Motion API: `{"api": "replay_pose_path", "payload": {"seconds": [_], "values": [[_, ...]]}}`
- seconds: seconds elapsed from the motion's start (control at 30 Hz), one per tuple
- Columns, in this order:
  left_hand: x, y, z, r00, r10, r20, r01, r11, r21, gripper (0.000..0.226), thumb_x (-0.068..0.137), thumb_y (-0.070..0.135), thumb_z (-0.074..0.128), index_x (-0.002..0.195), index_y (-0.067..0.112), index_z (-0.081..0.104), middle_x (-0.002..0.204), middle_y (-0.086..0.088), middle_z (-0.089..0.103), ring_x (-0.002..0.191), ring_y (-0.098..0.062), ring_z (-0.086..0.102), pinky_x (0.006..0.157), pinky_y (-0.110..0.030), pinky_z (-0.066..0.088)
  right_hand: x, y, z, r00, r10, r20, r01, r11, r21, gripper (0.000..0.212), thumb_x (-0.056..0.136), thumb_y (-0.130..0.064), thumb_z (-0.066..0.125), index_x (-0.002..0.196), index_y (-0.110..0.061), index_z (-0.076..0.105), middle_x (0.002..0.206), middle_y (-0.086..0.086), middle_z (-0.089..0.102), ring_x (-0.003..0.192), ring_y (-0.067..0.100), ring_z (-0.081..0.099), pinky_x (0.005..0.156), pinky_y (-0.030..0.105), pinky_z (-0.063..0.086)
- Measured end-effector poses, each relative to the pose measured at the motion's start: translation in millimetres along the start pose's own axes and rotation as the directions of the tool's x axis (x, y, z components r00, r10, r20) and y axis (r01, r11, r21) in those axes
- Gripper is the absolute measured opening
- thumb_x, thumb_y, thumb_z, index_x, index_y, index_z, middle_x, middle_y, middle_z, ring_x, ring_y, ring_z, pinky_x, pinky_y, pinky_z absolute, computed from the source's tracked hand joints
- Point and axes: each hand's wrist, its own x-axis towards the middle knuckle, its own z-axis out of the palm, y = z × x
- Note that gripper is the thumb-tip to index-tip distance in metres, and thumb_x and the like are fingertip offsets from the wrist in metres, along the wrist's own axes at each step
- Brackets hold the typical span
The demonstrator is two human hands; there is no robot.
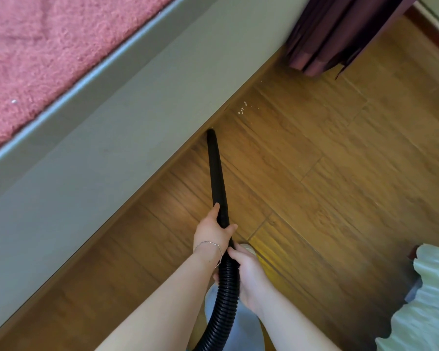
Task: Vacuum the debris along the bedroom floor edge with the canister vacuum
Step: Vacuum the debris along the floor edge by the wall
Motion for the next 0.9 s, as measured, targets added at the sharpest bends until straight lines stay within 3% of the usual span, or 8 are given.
{"api": "replay_pose_path", "payload": {"seconds": [0.2,0.3,0.47,0.63,0.73,0.83,0.9], "values": [[5.8,7.7,10.2,1.000,0.023,0.021,-0.023,1.000,-0.016,0.073,0.086,0.029,0.063,0.146,0.029,0.022,0.137,-0.003,0.051,0.114,-0.017,0.056,0.090,-0.026,0.046,3.3,-8.0,-9.3,1.000,-0.022,-0.001,0.022,1.000,0.020,0.038,0.096,-0.018,0.049,0.074,-0.033,0.077,0.080,0.012,0.072,0.067,0.028,0.063,0.067,0.039,0.050],[16.1,17.9,9.5,0.999,0.033,0.023,-0.033,0.999,0.027,0.073,0.086,0.028,0.063,0.146,0.028,0.021,0.134,-0.003,0.053,0.112,-0.017,0.056,0.085,-0.024,0.045,10.1,-17.7,-6.0,1.000,-0.019,-0.002,0.019,0.999,0.035,0.035,0.095,-0.018,0.049,0.079,-0.032,0.076,0.080,0.013,0.070,0.059,0.027,0.060,0.061,0.036,0.049],[21.2,25.5,9.4,1.000,0.020,-0.008,-0.020,0.998,0.055,0.070,0.088,0.029,0.061,0.146,0.027,0.023,0.134,-0.003,0.054,0.111,-0.017,0.058,0.083,-0.025,0.047,14.5,-22.8,-7.3,1.000,-0.013,0.008,0.013,0.999,0.052,0.038,0.094,-0.017,0.049,0.076,-0.035,0.077,0.074,0.011,0.070,0.063,0.029,0.059,0.062,0.038,0.050],[5.4,16.9,28.0,0.999,0.016,-0.048,-0.017,0.999,-0.039,0.057,0.092,0.027,0.052,0.144,0.027,0.027,0.138,-0.004,0.050,0.117,-0.018,0.055,0.087,-0.023,0.043,2.2,-28.7,-28.5,0.996,0.086,-0.022,-0.085,0.996,0.032,0.025,0.094,-0.011,0.048,0.098,-0.020,0.071,0.077,0.018,0.063,0.057,0.027,0.058,0.055,0.035,0.049],[12.3,21.0,41.3,0.999,-0.011,-0.033,0.009,0.997,-0.073,0.058,0.091,0.022,0.054,0.143,0.027,0.028,0.133,-0.005,0.054,0.112,-0.020,0.057,0.093,-0.030,0.048,4.4,-36.3,-43.6,0.991,0.116,-0.061,-0.114,0.993,0.045,0.025,0.094,-0.007,0.045,0.097,-0.014,0.069,0.074,0.017,0.060,0.053,0.026,0.055,0.051,0.032,0.048],[20.3,27.5,55.9,0.999,-0.044,0.016,0.045,0.992,-0.119,0.065,0.089,0.019,0.056,0.144,0.029,0.024,0.130,-0.005,0.054,0.108,-0.018,0.058,0.086,-0.027,0.048,7.0,-44.1,-61.5,0.990,0.103,-0.095,-0.101,0.995,0.017,0.025,0.093,-0.006,0.044,0.098,-0.014,0.067,0.070,0.017,0.061,0.054,0.026,0.054,0.050,0.032,0.047],[24.7,31.4,66.7,0.998,-0.053,0.046,0.059,0.987,-0.151,0.069,0.089,0.018,0.057,0.146,0.030,0.020,0.131,-0.006,0.052,0.110,-0.019,0.057,0.090,-0.028,0.048,8.3,-50.2,-73.4,0.988,0.100,-0.118,-0.101,0.995,0.001,0.028,0.094,-0.006,0.044,0.098,-0.018,0.069,0.072,0.018,0.061,0.053,0.027,0.053,0.050,0.032,0.045]]}}
